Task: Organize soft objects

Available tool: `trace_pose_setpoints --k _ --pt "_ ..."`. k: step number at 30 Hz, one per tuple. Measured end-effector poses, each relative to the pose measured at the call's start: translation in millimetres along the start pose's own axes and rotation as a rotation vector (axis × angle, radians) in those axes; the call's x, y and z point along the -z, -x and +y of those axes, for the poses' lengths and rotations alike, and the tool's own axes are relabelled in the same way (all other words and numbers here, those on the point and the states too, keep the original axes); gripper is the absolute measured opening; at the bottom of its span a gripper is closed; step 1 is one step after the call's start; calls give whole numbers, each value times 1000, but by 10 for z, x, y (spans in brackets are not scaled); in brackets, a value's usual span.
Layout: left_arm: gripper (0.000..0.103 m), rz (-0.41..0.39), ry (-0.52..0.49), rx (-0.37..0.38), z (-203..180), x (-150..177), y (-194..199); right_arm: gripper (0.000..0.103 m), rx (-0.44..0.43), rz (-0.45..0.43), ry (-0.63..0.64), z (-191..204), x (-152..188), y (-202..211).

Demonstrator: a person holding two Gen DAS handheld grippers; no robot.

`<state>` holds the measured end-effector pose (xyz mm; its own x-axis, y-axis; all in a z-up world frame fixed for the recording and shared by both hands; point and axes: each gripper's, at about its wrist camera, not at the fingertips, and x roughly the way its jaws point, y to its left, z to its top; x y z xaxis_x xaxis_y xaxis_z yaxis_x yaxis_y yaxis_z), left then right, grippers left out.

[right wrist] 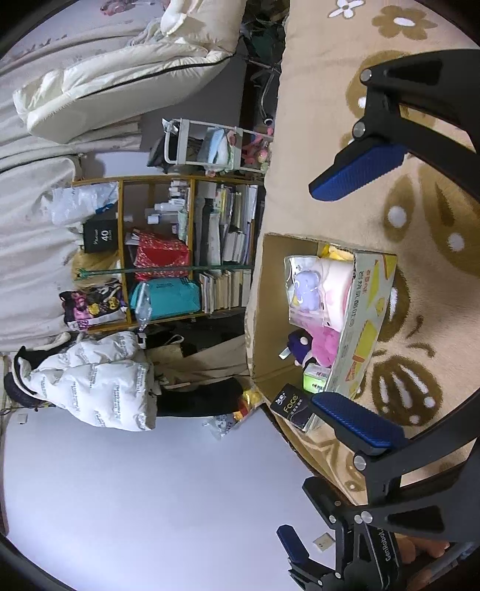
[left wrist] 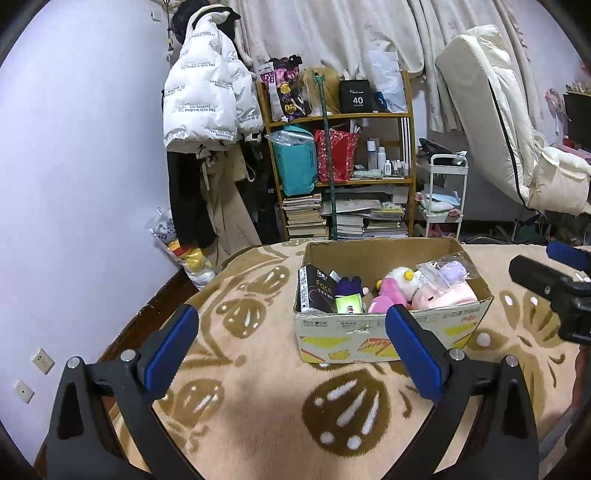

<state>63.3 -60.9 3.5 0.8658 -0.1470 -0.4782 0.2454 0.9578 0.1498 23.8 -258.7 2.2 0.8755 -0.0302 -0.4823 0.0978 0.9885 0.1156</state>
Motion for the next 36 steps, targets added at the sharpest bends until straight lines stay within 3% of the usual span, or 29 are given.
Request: trace_pose_setpoints --k 14,36 --pt "101 -55 -6 -16 30 74 384 103 17 -41 -14 3 78 371" --pt "101 -69 62 -7 239 92 343 103 21 -36 -21 -69 151 392"
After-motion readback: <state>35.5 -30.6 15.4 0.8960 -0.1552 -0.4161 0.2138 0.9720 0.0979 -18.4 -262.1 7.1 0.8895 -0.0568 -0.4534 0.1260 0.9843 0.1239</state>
